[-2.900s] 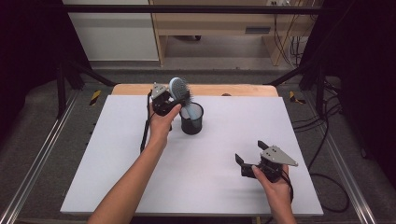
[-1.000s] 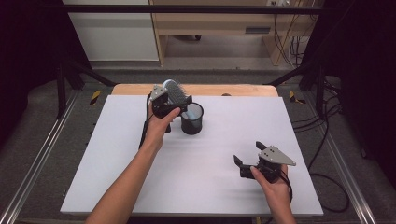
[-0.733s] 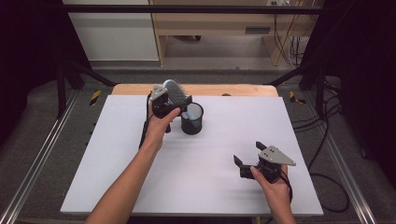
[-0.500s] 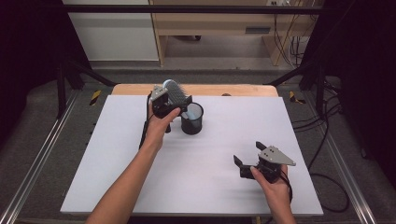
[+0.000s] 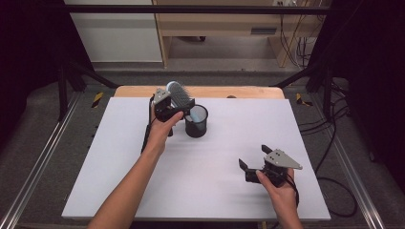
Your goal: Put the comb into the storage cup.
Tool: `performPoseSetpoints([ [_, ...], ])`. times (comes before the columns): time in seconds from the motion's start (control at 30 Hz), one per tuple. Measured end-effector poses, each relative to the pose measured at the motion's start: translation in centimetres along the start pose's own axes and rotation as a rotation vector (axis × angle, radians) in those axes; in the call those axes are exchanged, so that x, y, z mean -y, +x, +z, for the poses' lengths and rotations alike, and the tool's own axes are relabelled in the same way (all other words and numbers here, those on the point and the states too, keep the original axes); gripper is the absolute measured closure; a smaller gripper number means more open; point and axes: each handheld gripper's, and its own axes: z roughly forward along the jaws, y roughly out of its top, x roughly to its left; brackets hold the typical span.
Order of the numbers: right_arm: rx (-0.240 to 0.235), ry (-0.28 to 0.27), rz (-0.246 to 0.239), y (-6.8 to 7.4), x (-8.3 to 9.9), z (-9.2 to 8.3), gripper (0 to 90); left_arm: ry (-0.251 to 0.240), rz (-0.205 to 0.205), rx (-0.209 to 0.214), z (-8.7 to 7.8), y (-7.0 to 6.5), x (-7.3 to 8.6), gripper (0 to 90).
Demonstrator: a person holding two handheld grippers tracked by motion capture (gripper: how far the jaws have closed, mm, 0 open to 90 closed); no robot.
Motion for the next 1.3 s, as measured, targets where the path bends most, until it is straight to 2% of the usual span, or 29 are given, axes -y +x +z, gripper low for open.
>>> performPoseSetpoints([
  [0.43, -0.002, 0.003, -0.002, 0.0, 0.0, 0.0, 3.4, 0.0, 0.015, -0.004, -0.3, -0.1, -0.1, 5.5],
  [0.6, -0.003, 0.003, -0.001, 0.0, 0.0, 0.1, 3.4, -0.002, 0.042, -0.014, -0.4, -0.3, -0.2, 5.1],
  [1.3, -0.006, 0.008, -0.003, 0.1, 0.0, 0.1, 3.4, -0.003, 0.056, -0.022, -1.2, -0.5, 0.3, 4.0],
])
